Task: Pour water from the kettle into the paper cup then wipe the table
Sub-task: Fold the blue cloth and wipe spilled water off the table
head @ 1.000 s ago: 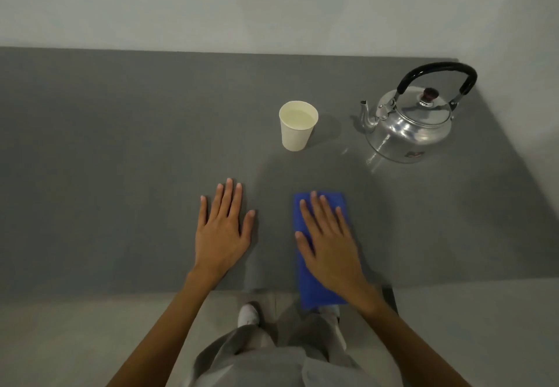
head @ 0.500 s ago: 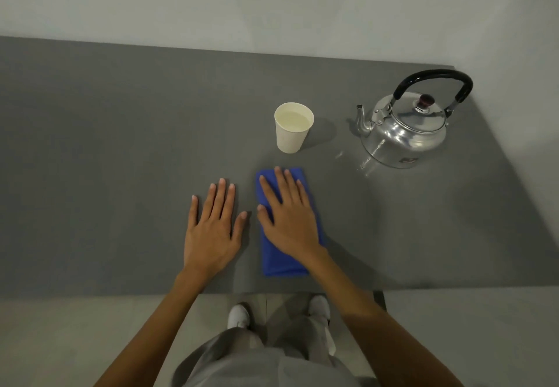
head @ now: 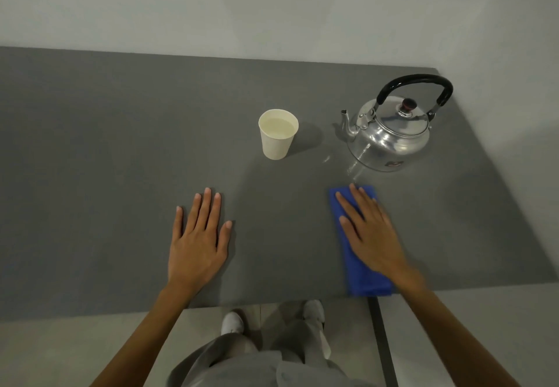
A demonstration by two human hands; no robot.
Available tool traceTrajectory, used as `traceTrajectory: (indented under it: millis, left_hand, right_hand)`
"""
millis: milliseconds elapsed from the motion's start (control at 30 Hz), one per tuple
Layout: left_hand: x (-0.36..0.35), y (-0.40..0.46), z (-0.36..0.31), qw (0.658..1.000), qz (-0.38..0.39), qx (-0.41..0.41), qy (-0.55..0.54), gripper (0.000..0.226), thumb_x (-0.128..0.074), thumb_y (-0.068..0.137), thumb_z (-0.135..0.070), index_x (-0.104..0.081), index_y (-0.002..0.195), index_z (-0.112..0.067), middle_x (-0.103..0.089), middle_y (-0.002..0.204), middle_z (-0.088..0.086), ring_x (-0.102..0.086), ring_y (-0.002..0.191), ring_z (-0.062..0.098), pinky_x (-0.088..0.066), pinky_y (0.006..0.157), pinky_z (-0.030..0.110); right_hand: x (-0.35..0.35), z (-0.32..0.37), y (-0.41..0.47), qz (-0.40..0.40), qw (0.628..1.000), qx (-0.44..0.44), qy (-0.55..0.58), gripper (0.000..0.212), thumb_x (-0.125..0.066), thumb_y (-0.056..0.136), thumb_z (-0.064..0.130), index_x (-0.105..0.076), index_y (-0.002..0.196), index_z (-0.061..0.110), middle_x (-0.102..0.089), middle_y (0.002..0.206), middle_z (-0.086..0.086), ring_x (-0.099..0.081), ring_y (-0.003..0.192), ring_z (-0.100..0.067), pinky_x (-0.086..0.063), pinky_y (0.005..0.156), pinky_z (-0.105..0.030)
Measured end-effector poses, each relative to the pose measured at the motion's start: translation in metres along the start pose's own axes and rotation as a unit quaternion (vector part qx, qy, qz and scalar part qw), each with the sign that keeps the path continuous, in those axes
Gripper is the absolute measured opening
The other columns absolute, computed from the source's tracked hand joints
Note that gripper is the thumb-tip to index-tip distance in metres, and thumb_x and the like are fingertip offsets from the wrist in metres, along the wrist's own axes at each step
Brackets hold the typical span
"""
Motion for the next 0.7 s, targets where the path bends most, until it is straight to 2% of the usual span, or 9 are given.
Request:
traceTrajectory:
  millis: [167,300,400,533,633,700]
  left_hand:
    - [0.0,0.0,0.0,1.0,0.007,0.0,0.003,0.065,-0.005,0.093,-0.052,-0.006,0.149,-0.02,-0.004,0.158,0.001,0.004,0.146,0.016,0.0,0.12,0.045]
    - [0.0,-0.001,-0.001,1.0,0.008,0.0,0.002,0.064,-0.006,0.093,-0.051,-0.006,0.149,-0.019,-0.004,0.159,0.001,0.004,0.146,0.016,0.0,0.12,0.046]
    - [0.001,-0.001,0.0,1.0,0.005,0.002,-0.001,0.064,-0.007,0.094,-0.051,-0.008,0.149,-0.019,-0.006,0.158,0.001,0.002,0.146,0.016,-0.001,0.12,0.046]
    - [0.001,-0.001,-0.001,1.0,0.005,0.002,-0.001,0.064,-0.009,0.094,-0.051,-0.009,0.149,-0.019,-0.008,0.158,0.001,0.001,0.146,0.016,-0.002,0.12,0.046]
    - [0.001,-0.001,0.0,1.0,0.008,0.003,0.0,0.064,-0.008,0.093,-0.051,-0.009,0.149,-0.019,-0.007,0.158,0.001,0.001,0.146,0.016,-0.002,0.12,0.046]
    - [0.001,0.0,0.0,1.0,0.011,0.003,0.0,0.065,-0.008,0.093,-0.052,-0.008,0.149,-0.019,-0.007,0.158,0.002,0.002,0.146,0.016,-0.001,0.12,0.046]
  right_hand:
    - [0.003,-0.004,0.057,-0.017,0.999,0.031,-0.011,0.052,-0.029,0.101,0.039,-0.018,0.15,0.024,-0.013,0.16,-0.002,-0.007,0.147,-0.019,-0.005,0.12,-0.037]
    - [-0.003,0.025,0.077,-0.018,0.999,0.045,-0.022,0.053,-0.03,0.101,0.039,-0.017,0.15,0.025,-0.011,0.16,-0.002,-0.006,0.147,-0.02,-0.001,0.119,-0.034]
    - [-0.012,0.054,0.059,-0.008,0.995,0.1,-0.017,0.055,-0.03,0.1,0.043,-0.016,0.151,0.026,-0.009,0.16,-0.001,-0.003,0.147,-0.019,-0.006,0.12,-0.038]
    - [-0.017,0.066,0.005,0.019,0.989,0.149,0.006,0.057,-0.029,0.099,0.047,-0.013,0.151,0.03,-0.006,0.161,0.002,0.002,0.147,-0.016,-0.001,0.119,-0.035]
    - [-0.011,0.036,-0.039,0.035,0.991,0.125,0.026,0.057,-0.026,0.097,0.052,-0.011,0.15,0.034,-0.002,0.16,0.008,0.005,0.147,-0.011,-0.001,0.119,-0.034]
    - [0.001,0.001,-0.058,0.027,0.996,0.076,0.032,0.06,-0.025,0.095,0.055,-0.016,0.15,0.032,-0.005,0.16,0.007,0.001,0.147,-0.012,-0.008,0.119,-0.042]
Point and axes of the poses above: each hand's wrist, its own y-axis towards the middle knuckle, its own x-axis out of the back of the hand, z = x × y, the point moved 2 cm from there along y, towards the middle knuckle
